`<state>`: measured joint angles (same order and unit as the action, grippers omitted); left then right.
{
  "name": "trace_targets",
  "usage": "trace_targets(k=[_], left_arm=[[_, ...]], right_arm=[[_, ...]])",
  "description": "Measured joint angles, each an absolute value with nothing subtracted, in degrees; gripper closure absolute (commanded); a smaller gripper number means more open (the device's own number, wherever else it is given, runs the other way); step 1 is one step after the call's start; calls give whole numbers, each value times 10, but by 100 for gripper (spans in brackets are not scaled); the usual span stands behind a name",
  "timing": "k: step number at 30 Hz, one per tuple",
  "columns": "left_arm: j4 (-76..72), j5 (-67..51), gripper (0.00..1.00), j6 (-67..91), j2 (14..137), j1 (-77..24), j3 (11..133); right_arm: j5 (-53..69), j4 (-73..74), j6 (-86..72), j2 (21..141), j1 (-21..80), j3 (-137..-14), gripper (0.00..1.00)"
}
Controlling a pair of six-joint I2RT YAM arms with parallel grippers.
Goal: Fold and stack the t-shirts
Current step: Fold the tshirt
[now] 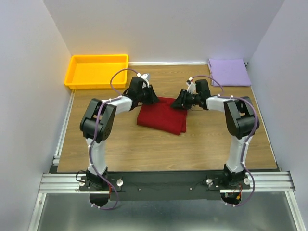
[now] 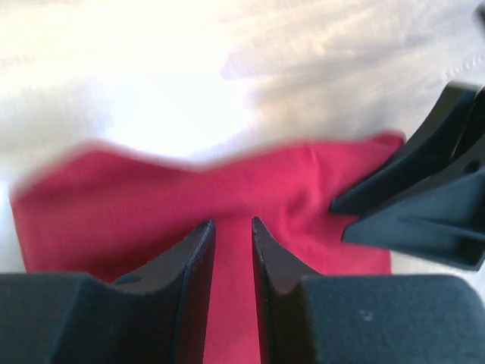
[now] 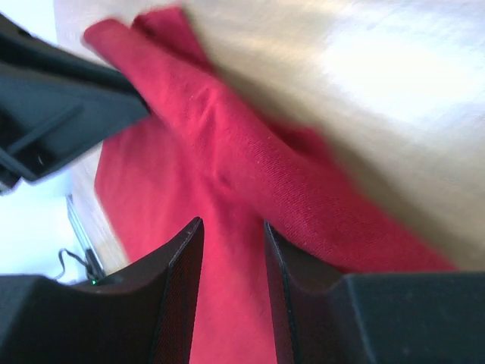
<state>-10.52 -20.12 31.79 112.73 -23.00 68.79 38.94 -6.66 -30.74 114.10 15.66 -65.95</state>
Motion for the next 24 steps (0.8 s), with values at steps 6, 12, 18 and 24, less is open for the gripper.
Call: trace_targets(k=[6,12,18,24], left_arm=[[-103,-228,68,329,1236,-190,808],[-111,-262,69,347,1277,-158,831],[-116,-269,62,359,1252,-152,803],[-111,-269,60,365,1099,-151,707]], right_arm=[[435,-126,-352,1227,110,-712,56],[484,-197,-406,1291,68,-758,56],[501,-204,-433,1288,63,-763,55],[522,-224,-468,1167,67,-668,48]])
